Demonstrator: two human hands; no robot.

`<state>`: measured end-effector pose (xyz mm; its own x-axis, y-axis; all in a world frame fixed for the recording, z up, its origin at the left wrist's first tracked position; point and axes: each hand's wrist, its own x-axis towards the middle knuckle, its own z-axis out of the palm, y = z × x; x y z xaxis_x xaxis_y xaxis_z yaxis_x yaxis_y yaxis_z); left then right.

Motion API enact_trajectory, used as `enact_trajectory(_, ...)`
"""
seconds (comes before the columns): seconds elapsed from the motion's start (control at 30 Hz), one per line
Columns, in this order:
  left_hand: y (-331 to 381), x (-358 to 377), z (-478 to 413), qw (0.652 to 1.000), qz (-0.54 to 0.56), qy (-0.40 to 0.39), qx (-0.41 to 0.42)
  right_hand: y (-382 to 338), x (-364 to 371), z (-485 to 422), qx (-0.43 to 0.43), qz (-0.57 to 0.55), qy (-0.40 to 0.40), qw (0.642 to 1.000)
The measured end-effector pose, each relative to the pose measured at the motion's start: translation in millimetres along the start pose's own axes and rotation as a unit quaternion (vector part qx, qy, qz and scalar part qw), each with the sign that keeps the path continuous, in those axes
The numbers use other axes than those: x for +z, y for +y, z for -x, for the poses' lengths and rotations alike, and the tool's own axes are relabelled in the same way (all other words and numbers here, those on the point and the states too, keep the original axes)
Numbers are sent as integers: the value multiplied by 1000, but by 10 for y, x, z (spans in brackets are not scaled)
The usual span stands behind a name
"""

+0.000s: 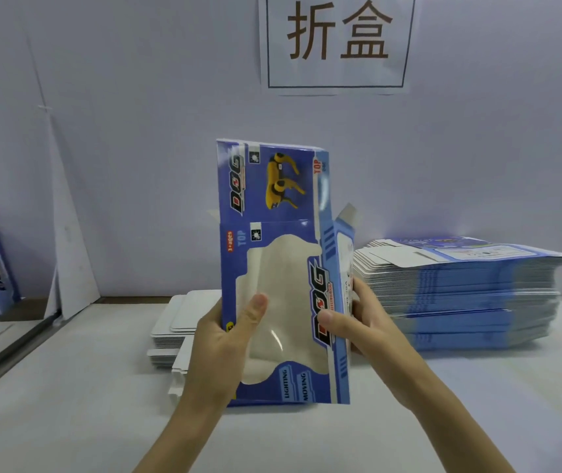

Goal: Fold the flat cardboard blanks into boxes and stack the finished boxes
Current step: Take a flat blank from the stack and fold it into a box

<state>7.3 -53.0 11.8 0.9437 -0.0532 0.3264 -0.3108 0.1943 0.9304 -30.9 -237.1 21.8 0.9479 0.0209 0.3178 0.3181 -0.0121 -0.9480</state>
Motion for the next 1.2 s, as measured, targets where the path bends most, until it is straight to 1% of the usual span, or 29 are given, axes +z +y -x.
enact_trajectory(0.07, -9, -28, -24, 999, -22, -30, -17, -25, 8, 3, -3, -17, 8, 1000)
enact_trajectory(0.1, -18, -27, -27, 998, -33, -44, -19, -37, 16, 4, -12, -27, 31, 999)
enact_trajectory(0.13, -19, -13, -22, 997, -56, -43, -7, -38, 28, 2, -25, -33, 71, 997)
enact_trajectory(0.2, -40, 22, 15, 989, -139, -11, 53, -28, 78, -4, -44, -14, 162, 986)
enact_trajectory(0.23, -46, 51, 49, 985, -156, -15, 76, -26, 113, -3, -51, 6, 194, 980)
enact_trajectory(0.27, -43, 85, 83, 984, -153, -44, 79, -19, 148, 1, -68, 18, 206, 976)
enact_trajectory(0.3, -43, 121, 115, 984, -141, -87, 66, -2, 180, 8, -92, 29, 198, 976)
enact_trajectory(0.33, -28, 149, 145, 983, -128, -122, 53, 3, 214, 27, -116, 49, 173, 977)
enact_trajectory(0.37, -28, 163, 153, 983, -116, -131, 51, -10, 242, 45, -136, 82, 139, 978)
enact_trajectory(0.4, -28, 164, 144, 986, -100, -119, 55, -24, 249, 61, -152, 120, 103, 976)
enact_trajectory(0.47, -40, 132, 97, 994, -47, -68, 72, -28, 214, 69, -176, 175, 46, 968)
enact_trajectory(0.5, -47, 108, 60, 996, -24, -48, 68, -35, 193, 69, -177, 193, 28, 965)
enact_trajectory(0.53, -56, 73, 26, 998, -10, -37, 59, -37, 182, 70, -176, 208, 29, 962)
enact_trajectory(0.57, -65, 28, -6, 998, 2, -42, 46, -34, 176, 72, -179, 221, 56, 957)
enact_trajectory(0.6, -80, -26, -39, 997, 15, -62, 32, -29, 173, 68, -181, 228, 105, 951)
enact_trajectory(0.63, -92, -83, -63, 995, 37, -95, 18, -23, 169, 57, -173, 224, 164, 945)
enact_trajectory(0.67, -100, -131, -81, 989, 64, -134, 6, -21, 155, 49, -147, 203, 209, 945)
enact_trajectory(0.7, -106, -164, -89, 982, 88, -167, -5, -31, 133, 41, -105, 167, 227, 954)
enact_trajectory(0.73, -114, -189, -94, 978, 97, -186, -11, -48, 102, 34, -60, 115, 218, 967)
enact_trajectory(0.8, -124, -208, -99, 976, 60, -208, 0, -55, 47, 19, -6, -13, 146, 989)
enact_trajectory(0.83, -116, -196, -92, 974, 29, -223, 5, -60, 39, 19, 5, -59, 109, 992)
enact_trajectory(0.87, -114, -182, -83, 971, -1, -238, -1, -57, 39, 15, 7, -81, 89, 993)
enact_trajectory(0.9, -109, -172, -75, 969, -26, -245, -20, -42, 44, 9, 1, -87, 86, 992)
enact_trajectory(1.0, -79, -165, -75, 960, -83, -258, -71, -1, 41, -4, -28, -99, 127, 987)
enact_trajectory(1.03, -68, -176, -80, 955, -107, -264, -84, 8, 36, -11, -29, -101, 130, 986)
enact_trajectory(1.13, 2, -271, -108, 946, -143, -276, -97, 23, 20, -21, -5, -78, 100, 992)
enact_trajectory(1.2, 100, -397, -145, 953, -130, -260, -83, 38, 15, -27, 21, -59, 83, 995)
